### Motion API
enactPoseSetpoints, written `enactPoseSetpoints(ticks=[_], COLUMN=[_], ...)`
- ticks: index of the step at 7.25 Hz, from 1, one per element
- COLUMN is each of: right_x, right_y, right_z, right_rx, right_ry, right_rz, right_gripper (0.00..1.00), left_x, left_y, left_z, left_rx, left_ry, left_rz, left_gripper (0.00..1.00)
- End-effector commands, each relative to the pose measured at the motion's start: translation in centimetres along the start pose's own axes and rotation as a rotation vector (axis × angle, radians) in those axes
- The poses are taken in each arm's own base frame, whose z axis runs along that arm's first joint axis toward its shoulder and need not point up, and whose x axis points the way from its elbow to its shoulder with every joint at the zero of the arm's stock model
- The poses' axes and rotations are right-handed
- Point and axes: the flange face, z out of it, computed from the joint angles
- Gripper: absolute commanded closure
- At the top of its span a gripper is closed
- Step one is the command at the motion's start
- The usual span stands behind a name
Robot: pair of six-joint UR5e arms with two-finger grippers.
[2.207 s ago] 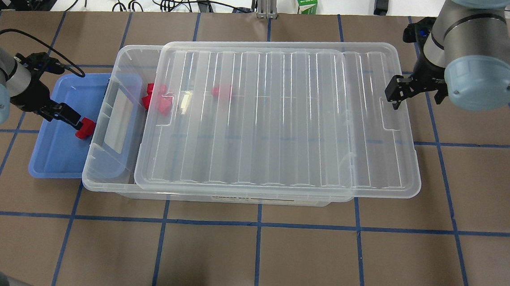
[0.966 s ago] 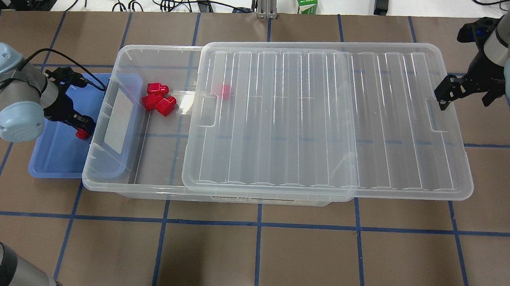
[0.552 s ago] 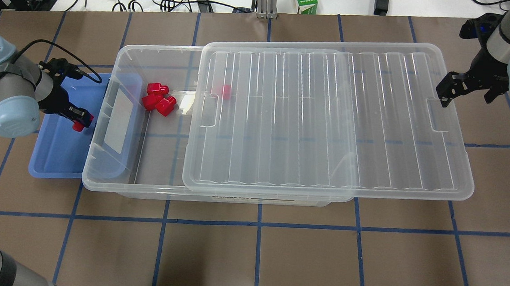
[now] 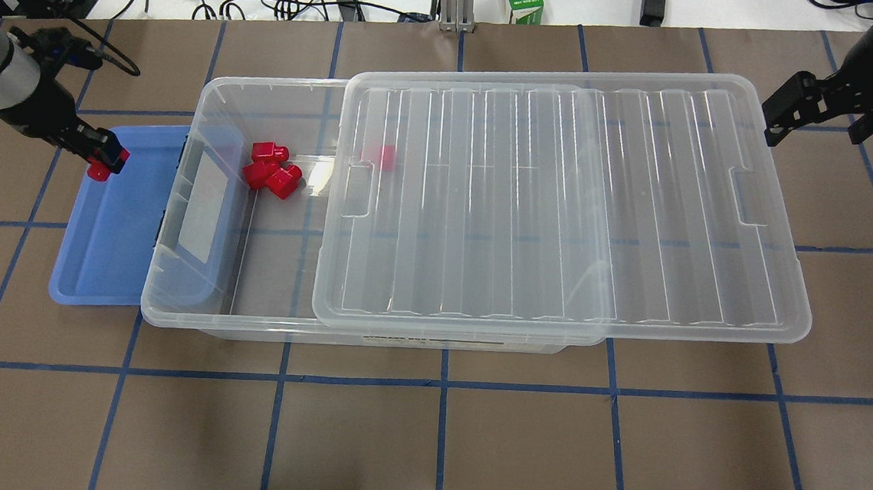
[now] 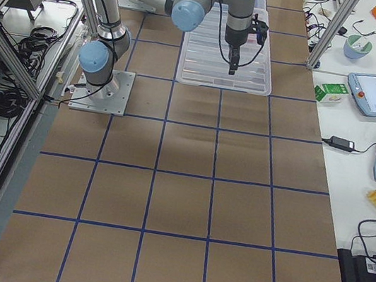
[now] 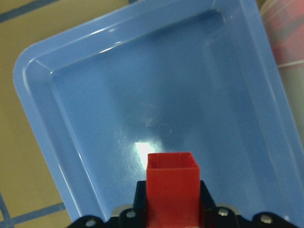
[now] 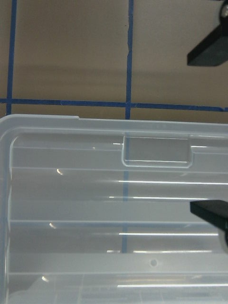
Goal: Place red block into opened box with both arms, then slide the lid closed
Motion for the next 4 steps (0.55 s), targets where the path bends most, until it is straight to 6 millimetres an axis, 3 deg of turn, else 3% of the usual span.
enactPoseSetpoints(ticks=[1, 2, 3, 4], right_x=[-4.3, -7.7, -10.1, -11.8], right_y=[1.2, 1.1, 1.3, 0.9], right_z=[-2.3, -2.5, -2.8, -2.7], right_rx=[0.024, 0.027, 0.033, 0.028], right_ry=[-0.040, -0.040, -0.047, -0.042], right_rz=[0.031, 0.067, 0.094, 0.081], right_gripper=[0.00, 0.00, 0.00, 0.00], left_x=[10.9, 16.1, 19.0, 19.6], left_y=[-2.6, -2.9, -2.3, -1.2], left_z=[-4.7, -2.9, -0.9, 1.8], left_rx=[0.002, -0.028, -0.063, -0.116], left_ry=[-0.003, 0.013, 0.025, 0.040], left_rz=[-0.099, -0.182, -0.212, -0.223], left_gripper=[1.00, 1.00, 1.00, 1.00])
